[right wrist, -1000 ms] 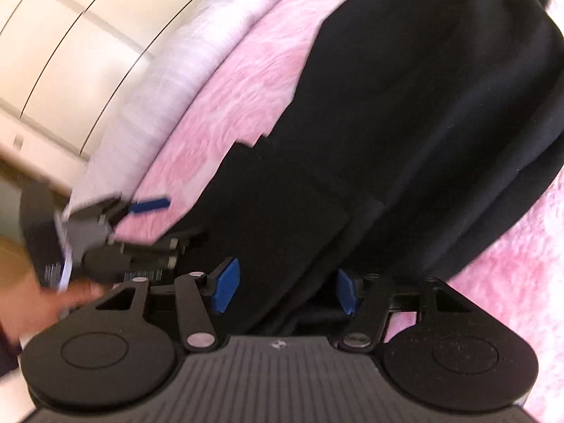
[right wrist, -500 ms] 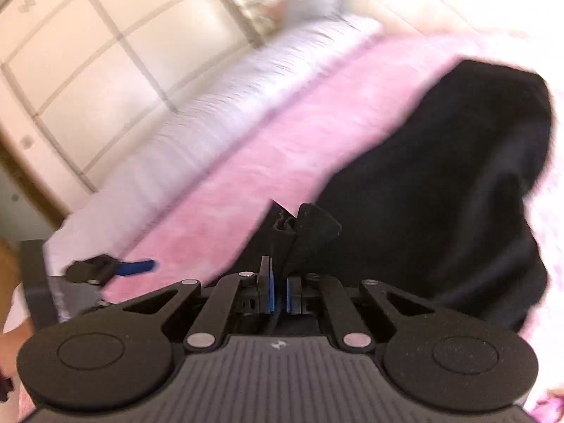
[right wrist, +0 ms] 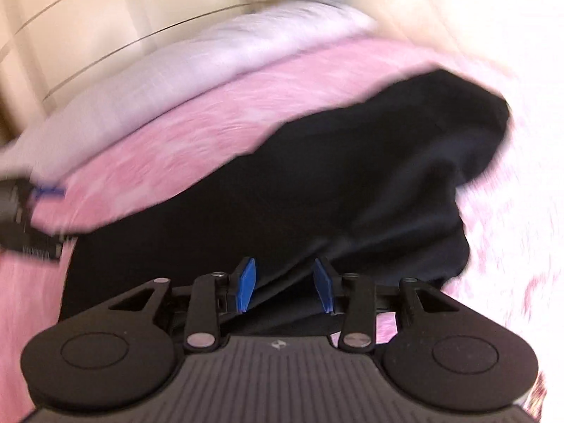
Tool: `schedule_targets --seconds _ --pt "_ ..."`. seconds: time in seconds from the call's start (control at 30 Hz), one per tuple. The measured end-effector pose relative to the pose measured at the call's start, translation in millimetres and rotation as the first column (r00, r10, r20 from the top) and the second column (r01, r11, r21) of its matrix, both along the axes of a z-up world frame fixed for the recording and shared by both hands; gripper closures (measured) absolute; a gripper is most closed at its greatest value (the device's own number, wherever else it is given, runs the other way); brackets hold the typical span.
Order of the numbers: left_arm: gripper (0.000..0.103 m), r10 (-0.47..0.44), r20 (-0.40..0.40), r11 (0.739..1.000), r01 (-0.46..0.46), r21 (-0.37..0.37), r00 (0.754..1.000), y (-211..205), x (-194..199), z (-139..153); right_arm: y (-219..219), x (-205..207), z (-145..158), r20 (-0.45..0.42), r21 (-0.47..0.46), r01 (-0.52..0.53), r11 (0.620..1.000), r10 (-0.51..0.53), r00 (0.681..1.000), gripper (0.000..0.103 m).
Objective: Fold clothes
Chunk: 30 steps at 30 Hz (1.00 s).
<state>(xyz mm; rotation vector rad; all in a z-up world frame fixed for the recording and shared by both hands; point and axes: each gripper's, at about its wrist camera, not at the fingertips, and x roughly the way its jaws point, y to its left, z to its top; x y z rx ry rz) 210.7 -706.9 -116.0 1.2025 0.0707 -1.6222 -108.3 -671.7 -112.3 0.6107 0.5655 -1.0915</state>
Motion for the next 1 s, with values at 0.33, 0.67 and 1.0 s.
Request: schedule_targets --seconds 0.33,0.67,1.0 --pt "0.021 -0.542 0.382 0.817 0.576 0.031 0.748 100.8 12.2 -52.0 107.2 179.7 -12.3 -0.249 -0.104 -0.500 0.860 0.465 0.850 0.045" --pt "0.021 -0.670 0.485 0.633 0.774 -0.023 0.562 98.5 8.6 -86.9 117.3 246.8 -81.2 -0.642 -0.090 -0.535 0.840 0.362 0.676 0.053" --pt "0.087 -0.735 0.455 0.608 0.786 0.111 0.504 55.5 -9.7 -87.1 92.0 227.4 -68.5 -0.541 -0.019 -0.555 0.832 0.458 0.705 0.085"
